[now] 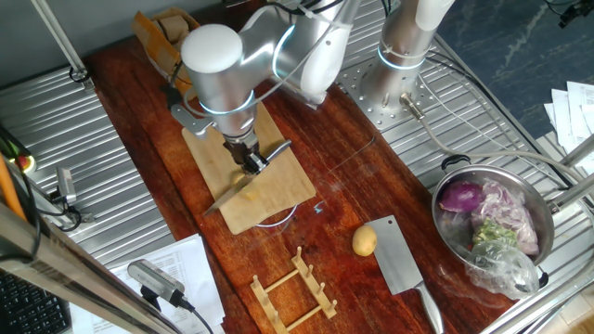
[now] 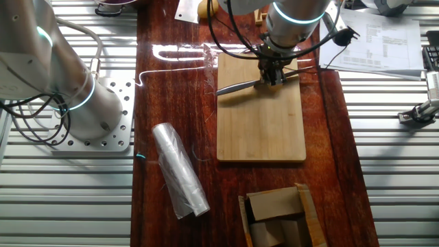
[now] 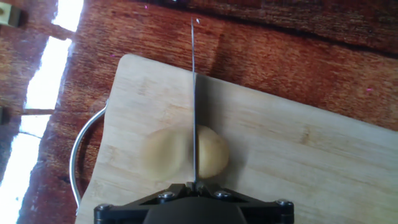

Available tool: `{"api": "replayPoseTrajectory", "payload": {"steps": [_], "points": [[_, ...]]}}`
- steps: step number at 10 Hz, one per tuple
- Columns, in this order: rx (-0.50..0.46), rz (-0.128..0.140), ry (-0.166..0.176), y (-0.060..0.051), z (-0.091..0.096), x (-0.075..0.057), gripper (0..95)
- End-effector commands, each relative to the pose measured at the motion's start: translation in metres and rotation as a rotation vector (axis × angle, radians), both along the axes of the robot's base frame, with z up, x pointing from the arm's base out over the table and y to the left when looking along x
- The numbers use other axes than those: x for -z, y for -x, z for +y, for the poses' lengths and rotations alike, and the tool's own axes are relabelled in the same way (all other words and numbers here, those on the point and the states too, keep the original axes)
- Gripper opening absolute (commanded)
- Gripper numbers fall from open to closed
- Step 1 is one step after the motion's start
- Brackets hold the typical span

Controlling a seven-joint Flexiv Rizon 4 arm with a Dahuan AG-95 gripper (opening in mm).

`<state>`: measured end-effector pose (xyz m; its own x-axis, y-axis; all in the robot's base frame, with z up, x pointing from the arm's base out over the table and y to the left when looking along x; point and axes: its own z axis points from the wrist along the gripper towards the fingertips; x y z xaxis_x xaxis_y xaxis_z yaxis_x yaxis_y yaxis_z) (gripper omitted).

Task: Chop the potatoes

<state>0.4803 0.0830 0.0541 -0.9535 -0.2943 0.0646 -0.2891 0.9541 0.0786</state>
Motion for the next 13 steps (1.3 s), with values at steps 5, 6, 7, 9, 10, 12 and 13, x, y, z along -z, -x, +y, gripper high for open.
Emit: {"api": "replayPoseTrajectory", "payload": {"steps": [5,6,7,9,10,12,13], "points": [[0.003,0.005,0.007,0.0022,0.0016,-0.0043,0.0],[0.008,0.003,0.008,0.0022,0.0016,-0.0043,0.0],[0.011,0.003,0.009,0.0022,0.0016,-0.0043,0.0],[0.009,-0.001,0.008,0.0022,0.0016,-0.0043,19.0],[0.008,-0.002,0.008,0.0023,0.0016,-0.0044,38.0],[0.007,-0.003,0.008,0.0025,0.0018,-0.005,38.0],[0.006,-0.004,0.009,0.0027,0.0019,-0.0054,38.0]]}}
